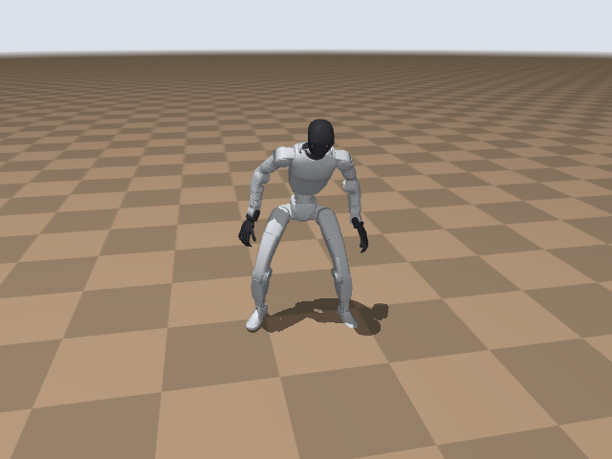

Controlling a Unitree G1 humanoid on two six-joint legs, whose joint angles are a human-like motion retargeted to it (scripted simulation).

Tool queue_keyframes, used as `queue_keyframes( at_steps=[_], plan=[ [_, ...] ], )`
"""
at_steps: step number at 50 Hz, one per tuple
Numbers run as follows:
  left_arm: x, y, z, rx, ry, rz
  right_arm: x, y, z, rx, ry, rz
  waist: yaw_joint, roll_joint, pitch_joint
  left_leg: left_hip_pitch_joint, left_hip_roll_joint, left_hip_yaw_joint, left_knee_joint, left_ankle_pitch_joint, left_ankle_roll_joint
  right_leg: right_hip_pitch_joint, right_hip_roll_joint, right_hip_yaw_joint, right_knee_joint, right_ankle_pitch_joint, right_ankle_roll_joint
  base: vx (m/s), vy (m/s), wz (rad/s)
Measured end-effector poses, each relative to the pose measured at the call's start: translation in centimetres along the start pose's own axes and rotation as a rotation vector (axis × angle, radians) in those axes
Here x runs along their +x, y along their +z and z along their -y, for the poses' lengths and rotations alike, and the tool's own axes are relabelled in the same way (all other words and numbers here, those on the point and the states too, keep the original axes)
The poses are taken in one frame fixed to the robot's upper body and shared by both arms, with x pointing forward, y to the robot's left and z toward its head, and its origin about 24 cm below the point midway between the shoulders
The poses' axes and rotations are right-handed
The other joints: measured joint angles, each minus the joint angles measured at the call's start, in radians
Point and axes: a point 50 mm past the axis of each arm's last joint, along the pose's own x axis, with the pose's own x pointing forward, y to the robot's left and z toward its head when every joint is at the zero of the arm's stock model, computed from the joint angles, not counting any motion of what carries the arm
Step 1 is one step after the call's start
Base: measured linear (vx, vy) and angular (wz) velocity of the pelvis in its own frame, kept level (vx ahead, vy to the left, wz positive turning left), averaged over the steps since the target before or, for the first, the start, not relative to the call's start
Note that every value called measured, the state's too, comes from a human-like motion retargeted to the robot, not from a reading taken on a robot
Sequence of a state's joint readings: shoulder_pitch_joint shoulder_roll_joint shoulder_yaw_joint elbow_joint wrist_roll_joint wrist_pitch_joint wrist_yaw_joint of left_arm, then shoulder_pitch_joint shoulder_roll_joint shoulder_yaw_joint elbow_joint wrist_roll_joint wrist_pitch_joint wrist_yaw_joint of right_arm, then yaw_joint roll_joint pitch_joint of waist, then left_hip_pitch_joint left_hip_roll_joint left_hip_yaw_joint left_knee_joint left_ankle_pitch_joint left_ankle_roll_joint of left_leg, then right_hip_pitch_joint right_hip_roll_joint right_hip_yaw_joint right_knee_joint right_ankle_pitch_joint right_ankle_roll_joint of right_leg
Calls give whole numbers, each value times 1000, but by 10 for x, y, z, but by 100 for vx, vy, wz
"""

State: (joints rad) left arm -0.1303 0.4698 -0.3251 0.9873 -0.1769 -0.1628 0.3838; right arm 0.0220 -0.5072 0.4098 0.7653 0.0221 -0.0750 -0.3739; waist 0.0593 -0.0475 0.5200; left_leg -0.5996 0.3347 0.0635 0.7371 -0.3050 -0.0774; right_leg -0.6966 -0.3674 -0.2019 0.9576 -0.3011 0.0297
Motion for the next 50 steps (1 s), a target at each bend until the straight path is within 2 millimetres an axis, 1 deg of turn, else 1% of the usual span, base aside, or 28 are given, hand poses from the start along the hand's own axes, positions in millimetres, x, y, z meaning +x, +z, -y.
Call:
queue_keyframes(
  at_steps=[2,5,7,8,10,12,14,15,17,18,20,22,23,25,27,28,30,32,33,35,37,38,40,43,45,47,48,50],
  plan=[
    [0,0,5,-56,8,-25,1,-6,4,-35,-14,-26,9,13,0,18,12,-10,-22,20,-17,53,-51,-17,-131,15,-14,12,-56,18],
    [-4,-10,3,-64,13,-67,5,-3,2,-82,11,-29,35,-3,0,66,39,3,-64,64,-40,159,-60,-38,-379,116,-12,13,-67,-16],
    [-6,-22,-4,-28,17,-89,8,9,-2,-80,33,8,40,-6,0,85,76,-3,-94,112,-42,167,-35,-65,-355,116,-20,12,-70,-11],
    [-8,-27,-9,-11,20,-101,11,16,-4,-77,37,32,38,-6,0,89,101,-3,-105,138,-36,157,-21,-80,-312,103,-14,9,-70,-6],
    [-10,-37,-19,34,28,-123,15,30,-6,-64,29,80,36,-21,0,85,139,31,-89,151,-11,153,5,-106,-277,81,4,8,-69,-9],
    [-10,-43,-28,97,30,-134,17,39,-7,-32,9,104,39,-53,0,69,132,78,-18,73,4,172,32,-122,-297,54,-15,9,-64,-5],
    [-8,-42,-34,161,19,-124,16,38,-9,5,-6,93,37,-78,0,49,89,127,60,-16,3,195,56,-141,-321,45,-37,8,-54,22],
    [-6,-39,-36,194,11,-113,14,35,-11,25,-9,78,35,-87,0,39,64,158,96,-51,1,207,67,-154,-336,49,-41,6,-49,37],
    [-1,-30,-37,249,-11,-78,10,26,-16,56,7,37,32,-101,0,32,-6,196,121,-90,-2,227,91,-181,-370,74,-24,4,-46,31],
    [1,-25,-37,276,-22,-59,8,20,-19,70,24,17,33,-104,0,35,-52,183,101,-93,-5,230,108,-186,-375,91,-12,2,-43,14],
    [6,-13,-36,323,-47,-16,2,9,-24,99,68,-24,32,-97,0,68,-130,119,-9,-62,16,200,143,-165,-314,130,17,2,-41,5],
    [10,-3,-35,361,-65,28,-4,-4,-27,142,102,-69,24,-75,0,91,-109,73,-59,-46,79,128,170,-98,-151,147,47,4,-41,5],
    [11,2,-35,379,-73,51,-8,-10,-27,176,109,-95,21,-65,0,82,-77,58,-31,-46,91,92,173,-62,-58,130,54,8,-42,3],
    [15,13,-35,398,-81,91,-15,-25,-28,253,107,-155,24,-49,0,56,-15,23,41,-40,48,41,140,-28,104,42,33,12,-44,3],
    [18,24,-34,348,-71,119,-21,-37,-27,307,87,-212,24,-30,0,51,17,-9,54,-41,-6,27,42,-50,189,-40,-11,13,-44,30],
    [19,31,-31,292,-66,125,-24,-43,-25,321,74,-239,19,-18,0,49,22,-27,47,-40,-18,29,-13,-63,200,-67,-31,11,-47,52],
    [21,40,-25,153,-48,120,-26,-52,-20,320,51,-277,16,6,0,47,36,-58,31,-26,-33,46,-87,-77,149,-106,-60,10,-52,42],
    [20,40,-20,30,-24,94,-25,-55,-16,290,32,-299,28,22,0,61,60,-70,6,8,-47,98,-99,-84,-28,-97,-63,11,-62,4],
    [19,38,-19,-4,-9,82,-24,-56,-15,271,27,-304,36,22,0,71,69,-67,-8,27,-50,135,-90,-83,-152,-50,-51,13,-67,-11],
    [15,28,-22,-3,21,58,-20,-52,-13,234,23,-298,48,11,0,85,87,-58,-24,73,-43,203,-60,-66,-363,100,-27,12,-70,-14],
    [11,11,-30,73,45,22,-13,-41,-11,213,12,-260,57,15,0,81,135,-35,-22,134,-18,194,-32,-72,-334,126,-33,10,-69,-23],
    [8,1,-34,115,52,-2,-8,-34,-9,199,4,-232,60,19,0,73,167,-7,-10,158,-3,178,-21,-82,-291,112,-20,7,-66,-35],
    [3,-18,-42,209,56,-52,1,-16,-5,174,-18,-165,66,8,0,57,209,79,45,153,19,170,2,-99,-274,86,9,6,-62,-44],
    [-4,-39,-52,377,19,-106,11,6,-1,149,-40,-80,60,-25,0,36,178,186,176,14,6,180,37,-107,-294,47,-31,8,-52,-20],
    [-4,-43,-56,472,-20,-109,12,12,-2,138,-28,-53,38,-38,0,25,112,232,238,-80,1,191,48,-127,-292,43,-38,8,-44,36],
    [1,-36,-60,514,-36,-97,10,10,-8,135,11,-54,26,-51,0,17,4,211,222,-126,-7,204,67,-154,-306,58,-29,5,-44,27],
    [4,-31,-62,512,-32,-91,8,9,-11,135,35,-59,27,-58,0,17,-57,173,177,-122,-14,207,84,-166,-315,70,-26,3,-44,-1],
    [12,-17,-69,461,6,-78,4,4,-19,130,84,-75,29,-67,0,37,-129,98,54,-85,8,192,123,-175,-294,102,-15,2,-44,-14]
  ],
)
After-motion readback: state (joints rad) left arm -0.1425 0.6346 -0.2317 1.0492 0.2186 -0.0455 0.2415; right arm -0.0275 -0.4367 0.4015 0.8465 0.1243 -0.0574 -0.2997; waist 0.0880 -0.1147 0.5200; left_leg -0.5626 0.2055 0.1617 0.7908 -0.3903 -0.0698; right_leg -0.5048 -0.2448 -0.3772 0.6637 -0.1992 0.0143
